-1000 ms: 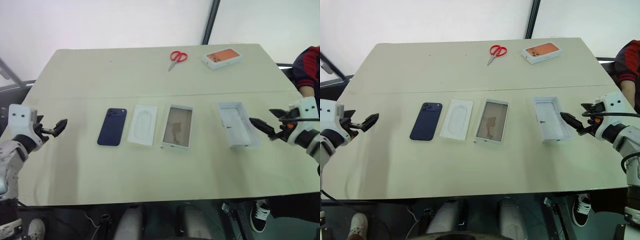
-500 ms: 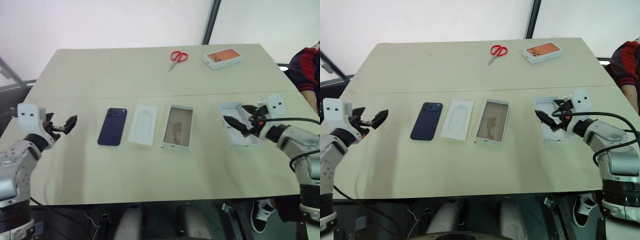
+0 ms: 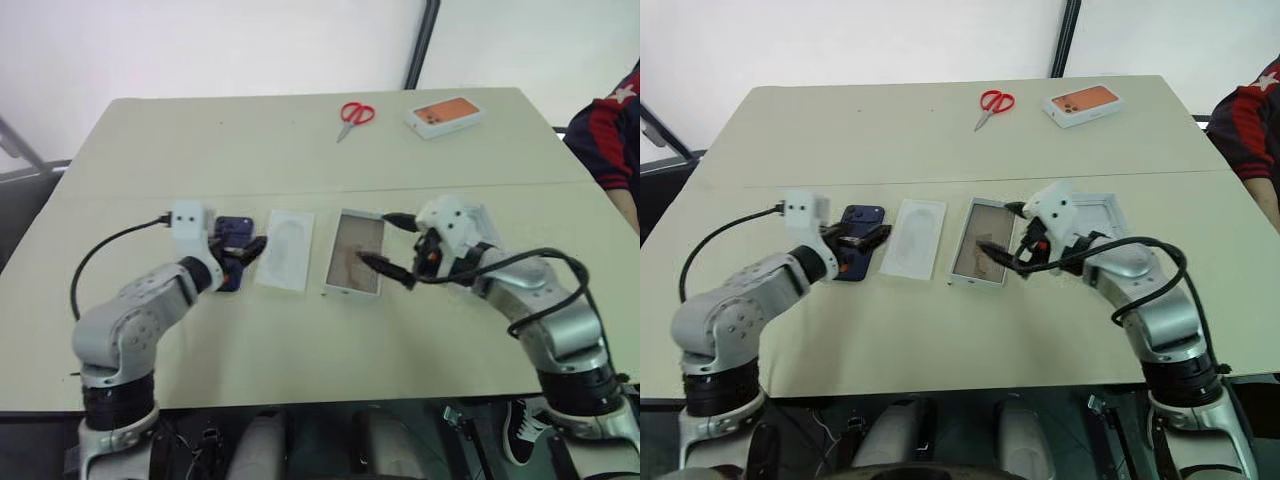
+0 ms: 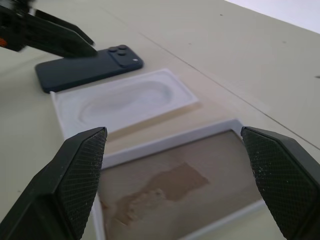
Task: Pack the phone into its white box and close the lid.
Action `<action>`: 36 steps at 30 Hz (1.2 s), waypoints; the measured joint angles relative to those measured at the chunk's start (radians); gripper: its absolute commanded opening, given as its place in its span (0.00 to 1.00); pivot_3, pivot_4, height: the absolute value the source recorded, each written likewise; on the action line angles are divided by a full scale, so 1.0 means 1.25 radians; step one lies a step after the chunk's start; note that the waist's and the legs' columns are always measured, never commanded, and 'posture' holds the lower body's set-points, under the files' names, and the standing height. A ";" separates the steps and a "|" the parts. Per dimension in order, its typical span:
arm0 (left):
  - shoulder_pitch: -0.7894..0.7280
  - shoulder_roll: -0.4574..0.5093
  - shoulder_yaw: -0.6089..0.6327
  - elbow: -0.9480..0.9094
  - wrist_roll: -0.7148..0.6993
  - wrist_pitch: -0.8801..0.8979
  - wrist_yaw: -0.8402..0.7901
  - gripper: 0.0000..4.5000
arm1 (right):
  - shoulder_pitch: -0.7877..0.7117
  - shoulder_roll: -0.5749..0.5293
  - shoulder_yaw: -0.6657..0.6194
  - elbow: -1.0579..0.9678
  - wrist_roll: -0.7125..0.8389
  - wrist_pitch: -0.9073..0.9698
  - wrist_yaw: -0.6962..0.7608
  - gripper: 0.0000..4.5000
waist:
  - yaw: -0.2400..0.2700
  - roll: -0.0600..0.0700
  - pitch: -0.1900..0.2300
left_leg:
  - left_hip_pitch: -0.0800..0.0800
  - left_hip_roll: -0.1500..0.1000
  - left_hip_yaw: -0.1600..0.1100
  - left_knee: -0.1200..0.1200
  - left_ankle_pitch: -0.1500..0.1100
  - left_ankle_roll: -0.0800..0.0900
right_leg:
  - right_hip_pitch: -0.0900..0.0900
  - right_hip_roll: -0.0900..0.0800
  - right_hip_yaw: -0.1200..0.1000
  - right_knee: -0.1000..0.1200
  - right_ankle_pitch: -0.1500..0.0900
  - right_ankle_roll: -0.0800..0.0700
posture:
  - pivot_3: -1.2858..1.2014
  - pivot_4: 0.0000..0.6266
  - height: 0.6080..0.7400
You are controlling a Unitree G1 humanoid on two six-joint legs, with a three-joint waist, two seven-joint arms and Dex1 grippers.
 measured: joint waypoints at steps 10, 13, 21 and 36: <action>-0.141 -0.081 0.043 0.114 0.009 0.251 0.069 0.99 | 0.030 -0.003 0.009 -0.029 -0.001 0.021 -0.011 1.00 | -0.001 0.000 0.000 | 0.000 -0.002 0.000 0.000 0.000 0.000 | 0.000 0.001 -0.001 0.000 0.000 0.000 | 0.52 0.24 1.00; -0.172 -0.090 0.056 0.142 0.018 0.292 0.062 0.99 | 0.031 -0.004 0.008 -0.045 -0.001 0.023 -0.017 1.00 | -0.001 -0.001 0.000 | 0.000 -0.002 0.000 0.000 0.000 0.000 | 0.000 0.000 0.000 0.000 0.000 0.000 | 0.52 0.24 1.00; -0.194 -0.085 0.057 0.188 0.019 0.305 0.048 0.58 | 0.041 -0.008 0.008 -0.069 -0.001 0.034 -0.025 1.00 | 0.000 0.000 0.000 | 0.000 -0.001 0.000 0.000 0.001 -0.001 | 0.000 0.000 0.000 0.000 0.000 0.000 | 0.52 0.24 1.00; -0.243 -0.142 0.204 0.196 0.048 0.288 0.046 0.01 | 0.050 -0.036 0.007 -0.075 -0.003 0.036 -0.012 1.00 | 0.001 -0.001 0.000 | 0.000 -0.002 0.000 0.000 0.001 -0.001 | 0.000 0.000 -0.001 0.000 0.000 0.000 | 0.52 0.24 1.00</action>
